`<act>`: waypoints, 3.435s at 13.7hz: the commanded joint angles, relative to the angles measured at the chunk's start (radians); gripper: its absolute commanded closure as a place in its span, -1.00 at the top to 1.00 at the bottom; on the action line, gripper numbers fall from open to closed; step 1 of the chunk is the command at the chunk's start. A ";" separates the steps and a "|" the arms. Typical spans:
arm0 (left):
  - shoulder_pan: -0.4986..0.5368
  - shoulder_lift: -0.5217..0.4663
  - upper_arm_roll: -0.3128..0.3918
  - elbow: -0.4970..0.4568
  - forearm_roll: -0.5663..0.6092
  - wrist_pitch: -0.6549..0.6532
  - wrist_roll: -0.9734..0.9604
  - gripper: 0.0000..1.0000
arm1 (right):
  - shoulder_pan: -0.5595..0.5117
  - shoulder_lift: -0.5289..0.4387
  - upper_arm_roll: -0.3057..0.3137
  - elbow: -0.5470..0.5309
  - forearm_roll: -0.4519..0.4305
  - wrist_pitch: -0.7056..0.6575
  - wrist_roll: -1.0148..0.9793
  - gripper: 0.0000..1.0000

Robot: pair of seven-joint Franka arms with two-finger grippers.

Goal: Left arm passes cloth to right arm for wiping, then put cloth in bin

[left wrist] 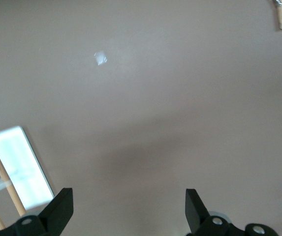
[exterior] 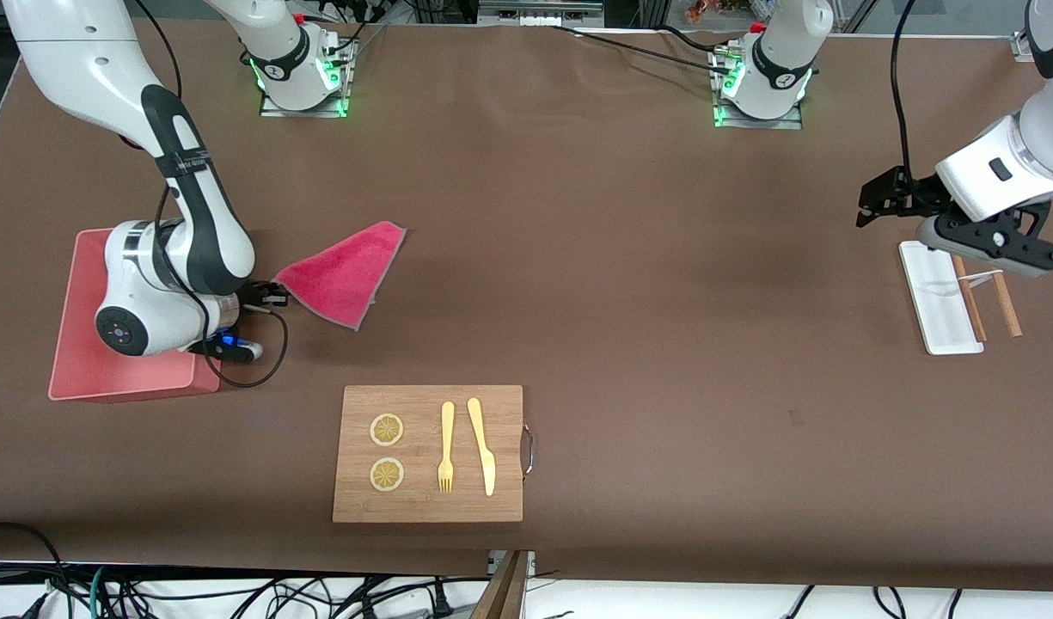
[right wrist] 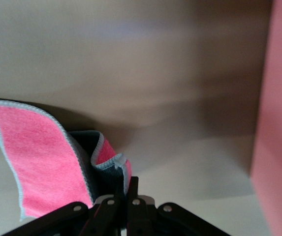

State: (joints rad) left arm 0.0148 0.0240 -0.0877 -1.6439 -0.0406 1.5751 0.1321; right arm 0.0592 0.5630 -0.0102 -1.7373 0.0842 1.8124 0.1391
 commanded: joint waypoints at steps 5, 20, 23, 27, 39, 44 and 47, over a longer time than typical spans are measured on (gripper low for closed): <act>0.033 -0.015 -0.003 -0.023 0.016 -0.001 -0.121 1.00 | 0.056 0.003 0.111 0.041 -0.037 0.034 0.250 -1.00; 0.027 0.022 -0.009 0.007 0.021 0.042 -0.131 1.00 | 0.154 0.143 0.522 0.127 0.099 0.580 1.183 -1.00; 0.025 0.027 -0.009 0.019 0.021 0.040 -0.129 1.00 | 0.117 0.135 0.519 0.122 0.086 0.480 1.093 -1.00; 0.027 0.027 -0.009 0.019 0.021 0.036 -0.128 1.00 | 0.073 0.101 0.402 0.116 0.083 0.215 0.808 -1.00; 0.024 0.027 -0.012 0.019 0.021 0.036 -0.123 1.00 | 0.004 -0.061 0.068 0.134 -0.067 -0.154 0.150 -1.00; 0.022 0.027 -0.018 0.018 0.021 0.034 -0.124 1.00 | -0.039 -0.123 0.061 0.440 -0.070 -0.549 0.050 -1.00; 0.024 0.027 -0.018 0.018 0.021 0.034 -0.123 1.00 | -0.048 -0.123 -0.092 0.547 -0.075 -0.703 -0.174 -1.00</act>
State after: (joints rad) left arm 0.0405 0.0400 -0.1033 -1.6504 -0.0406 1.6204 0.0120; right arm 0.0307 0.4062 -0.0212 -1.2705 0.0192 1.1959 0.1095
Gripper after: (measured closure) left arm 0.000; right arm 0.987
